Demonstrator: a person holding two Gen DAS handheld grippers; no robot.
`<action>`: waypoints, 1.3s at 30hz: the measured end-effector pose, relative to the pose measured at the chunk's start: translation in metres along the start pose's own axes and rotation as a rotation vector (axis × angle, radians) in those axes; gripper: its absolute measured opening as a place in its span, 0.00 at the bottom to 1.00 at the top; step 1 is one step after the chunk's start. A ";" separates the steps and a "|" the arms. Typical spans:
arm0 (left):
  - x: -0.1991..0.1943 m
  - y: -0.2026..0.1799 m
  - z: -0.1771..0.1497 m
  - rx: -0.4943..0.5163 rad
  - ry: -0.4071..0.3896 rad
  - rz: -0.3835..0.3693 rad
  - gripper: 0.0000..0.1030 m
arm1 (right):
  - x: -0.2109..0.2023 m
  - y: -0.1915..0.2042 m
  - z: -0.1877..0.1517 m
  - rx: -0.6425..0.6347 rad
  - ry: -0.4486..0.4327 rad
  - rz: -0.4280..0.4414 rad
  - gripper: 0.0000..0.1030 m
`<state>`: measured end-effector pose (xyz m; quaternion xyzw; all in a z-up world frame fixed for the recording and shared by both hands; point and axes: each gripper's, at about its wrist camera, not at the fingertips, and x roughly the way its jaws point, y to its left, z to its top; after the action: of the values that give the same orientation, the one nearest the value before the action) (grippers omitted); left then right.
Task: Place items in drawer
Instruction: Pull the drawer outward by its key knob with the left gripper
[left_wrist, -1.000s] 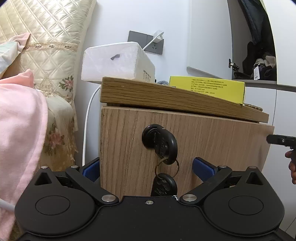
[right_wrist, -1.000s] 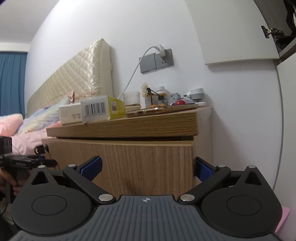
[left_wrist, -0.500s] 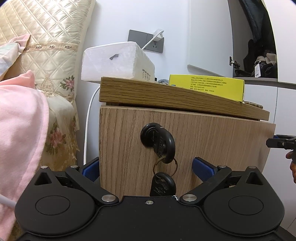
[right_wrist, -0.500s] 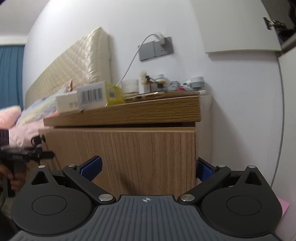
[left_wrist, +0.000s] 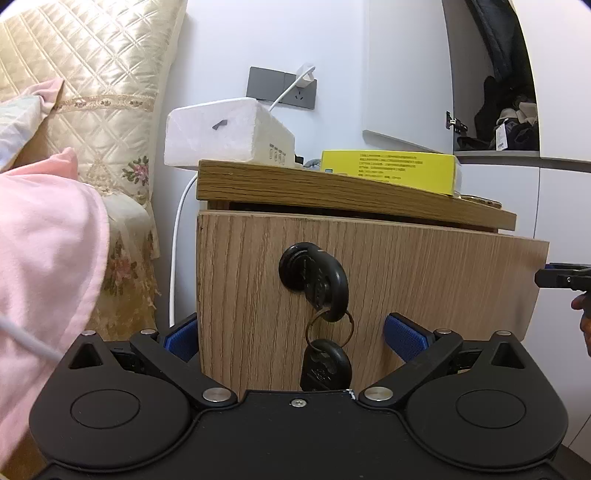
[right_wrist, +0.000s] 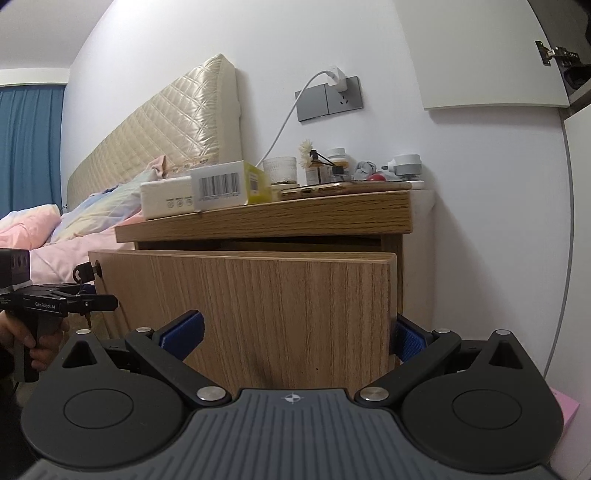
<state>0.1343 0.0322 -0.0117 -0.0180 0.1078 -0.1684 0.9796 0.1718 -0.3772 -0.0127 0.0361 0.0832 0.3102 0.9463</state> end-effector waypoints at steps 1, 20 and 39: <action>-0.002 -0.001 0.000 -0.002 -0.001 0.004 0.98 | -0.002 0.002 0.000 -0.005 0.002 -0.001 1.00; -0.045 -0.022 -0.011 0.007 0.009 0.045 0.99 | -0.040 0.035 -0.008 -0.013 0.006 -0.037 1.00; -0.074 -0.029 -0.018 -0.004 0.003 0.040 0.99 | -0.064 0.057 -0.013 0.007 0.010 -0.066 1.00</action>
<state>0.0528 0.0294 -0.0121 -0.0178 0.1100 -0.1484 0.9826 0.0860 -0.3691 -0.0097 0.0353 0.0900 0.2786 0.9555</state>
